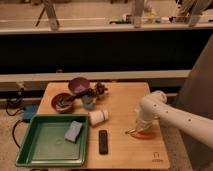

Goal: Place fork in tray

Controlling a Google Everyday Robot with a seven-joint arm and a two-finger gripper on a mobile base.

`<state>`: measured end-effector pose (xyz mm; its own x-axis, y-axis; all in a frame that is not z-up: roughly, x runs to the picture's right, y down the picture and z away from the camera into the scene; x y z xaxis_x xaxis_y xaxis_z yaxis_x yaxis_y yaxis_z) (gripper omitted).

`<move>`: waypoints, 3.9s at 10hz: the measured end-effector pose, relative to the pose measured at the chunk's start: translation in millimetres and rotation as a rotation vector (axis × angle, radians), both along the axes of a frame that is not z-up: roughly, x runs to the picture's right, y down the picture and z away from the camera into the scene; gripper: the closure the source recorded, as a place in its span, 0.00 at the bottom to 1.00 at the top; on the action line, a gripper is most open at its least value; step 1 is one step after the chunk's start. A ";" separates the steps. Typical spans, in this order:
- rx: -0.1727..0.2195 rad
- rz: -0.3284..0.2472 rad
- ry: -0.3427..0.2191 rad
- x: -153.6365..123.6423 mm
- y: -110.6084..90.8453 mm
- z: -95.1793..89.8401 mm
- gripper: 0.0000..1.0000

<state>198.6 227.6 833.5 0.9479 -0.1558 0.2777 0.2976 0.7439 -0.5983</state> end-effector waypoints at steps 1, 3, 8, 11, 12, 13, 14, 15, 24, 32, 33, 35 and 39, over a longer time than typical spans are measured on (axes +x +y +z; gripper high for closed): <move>0.013 0.009 0.004 -1.9 -12.7 -10.5 0.99; 0.019 0.013 0.014 -2.8 -23.7 -22.7 0.99; 0.043 0.007 0.024 -23.2 -47.5 -47.6 0.99; 0.049 0.008 0.034 -28.4 -54.2 -57.8 0.99; 0.057 0.006 0.031 -33.7 -58.4 -59.4 0.99; 0.064 0.003 0.028 -41.4 -64.9 -62.7 0.99; 0.072 0.002 0.024 -56.5 -74.6 -69.3 0.99; 0.075 -0.001 0.022 -65.5 -78.8 -72.2 0.99; 0.122 -0.028 -0.011 -117.8 -105.5 -102.4 0.99; 0.162 -0.066 -0.071 -171.1 -120.0 -126.8 0.99; 0.165 -0.068 -0.076 -172.4 -120.3 -128.3 0.99; 0.168 -0.075 -0.096 -189.8 -119.4 -132.0 0.99; 0.180 -0.106 -0.140 -226.9 -117.9 -139.8 0.99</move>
